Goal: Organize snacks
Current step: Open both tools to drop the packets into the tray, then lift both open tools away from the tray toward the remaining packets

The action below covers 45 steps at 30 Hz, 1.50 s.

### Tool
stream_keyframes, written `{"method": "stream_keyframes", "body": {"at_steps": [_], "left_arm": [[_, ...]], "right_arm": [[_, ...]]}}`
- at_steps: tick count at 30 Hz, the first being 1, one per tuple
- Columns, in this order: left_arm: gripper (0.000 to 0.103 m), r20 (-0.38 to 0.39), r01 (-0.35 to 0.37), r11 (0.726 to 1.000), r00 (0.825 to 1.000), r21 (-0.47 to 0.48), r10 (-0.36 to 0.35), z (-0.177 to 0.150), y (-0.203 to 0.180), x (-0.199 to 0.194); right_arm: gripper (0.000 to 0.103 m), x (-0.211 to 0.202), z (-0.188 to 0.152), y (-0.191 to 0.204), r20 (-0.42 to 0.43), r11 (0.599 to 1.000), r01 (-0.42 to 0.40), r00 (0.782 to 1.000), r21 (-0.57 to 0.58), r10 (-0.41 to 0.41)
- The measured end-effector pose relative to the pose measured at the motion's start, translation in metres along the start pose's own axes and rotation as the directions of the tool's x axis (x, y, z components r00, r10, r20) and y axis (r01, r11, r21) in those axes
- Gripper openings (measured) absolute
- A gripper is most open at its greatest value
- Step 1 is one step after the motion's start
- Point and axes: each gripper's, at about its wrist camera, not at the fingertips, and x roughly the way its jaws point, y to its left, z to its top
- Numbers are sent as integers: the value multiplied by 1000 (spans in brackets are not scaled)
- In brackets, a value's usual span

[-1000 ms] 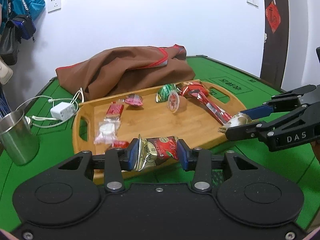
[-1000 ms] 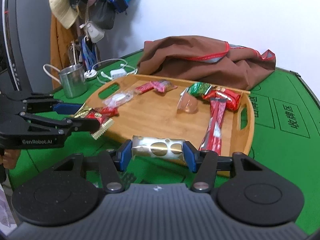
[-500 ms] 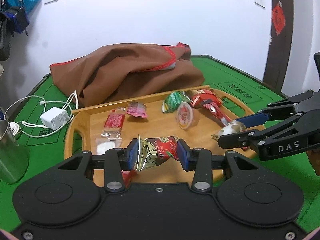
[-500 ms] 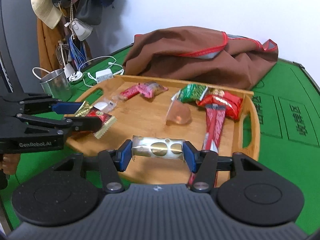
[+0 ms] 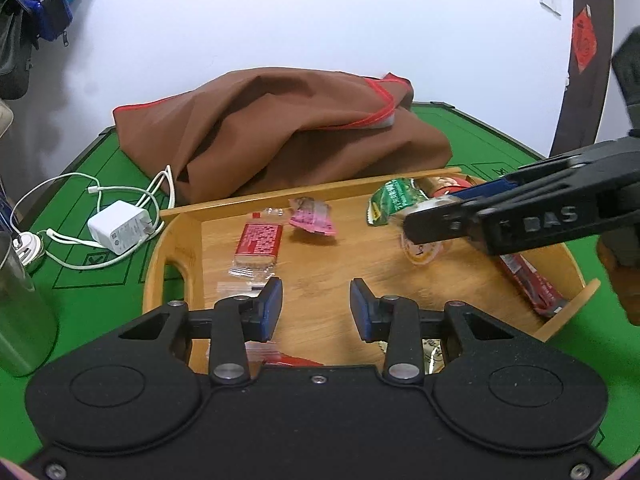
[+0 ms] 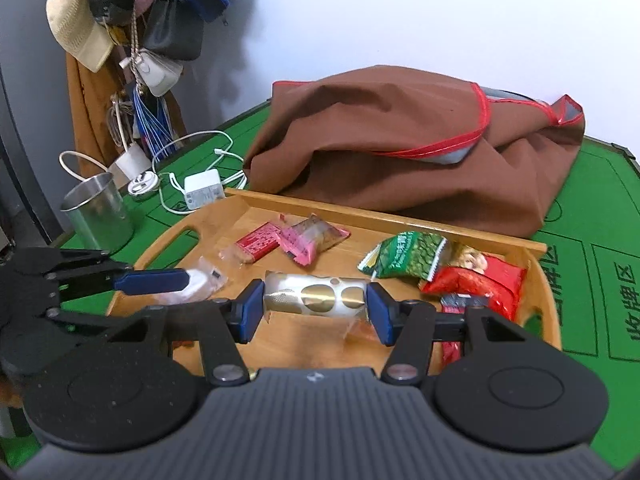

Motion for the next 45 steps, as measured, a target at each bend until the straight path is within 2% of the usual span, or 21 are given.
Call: {"method": "stream_keyframes", "body": {"at_steps": [9, 12, 16, 18, 20, 24, 26, 31, 33, 37, 42, 45], "left_arm": [[35, 11, 20, 1000, 1000, 8, -20, -5, 0, -4], [35, 18, 25, 1000, 1000, 12, -25, -6, 0, -8], [35, 32, 19, 1000, 999, 17, -20, -6, -1, -12], [35, 39, 19, 1000, 999, 21, -20, -7, -2, -14], [36, 37, 27, 1000, 999, 13, -28, -8, -2, -15], [40, 29, 36, 999, 999, -3, -36, -11, 0, -14], [40, 21, 33, 999, 999, -5, -33, -14, 1, -13], [43, 12, 26, 1000, 1000, -12, -26, -16, 1, -12], [48, 16, 25, 1000, 1000, -6, -25, -16, 0, -13], [56, 14, 13, 1000, 1000, 7, -13, -16, -2, -14], [90, 23, 8, 1000, 1000, 16, -8, -17, -6, -17], [98, 28, 5, 999, 1000, 37, -6, -16, -11, -21]], "right_arm": [[59, 48, 12, 0, -53, 1000, -1, 999, 11, 2], [59, 55, 14, 4, -47, 999, 36, 998, -20, -37], [60, 61, 19, 1, -73, 1000, 19, 997, 0, -19], [63, 65, 20, 2, -83, 999, 31, 996, -8, -32], [72, 68, 21, 2, -88, 999, 41, 995, -9, -42], [81, 70, 24, 2, -86, 999, 54, 995, -6, -54], [90, 69, 25, 3, -83, 999, 49, 995, -12, -50], [97, 62, 28, 7, -71, 999, 36, 997, -19, -38], [103, 59, 28, 9, -61, 999, 40, 997, -28, -41], [103, 53, 28, 15, -54, 996, 63, 996, -70, -67], [103, 44, 26, 15, -48, 994, 82, 995, -78, -86], [103, 41, 23, 12, -56, 994, 89, 994, -63, -92]]}}
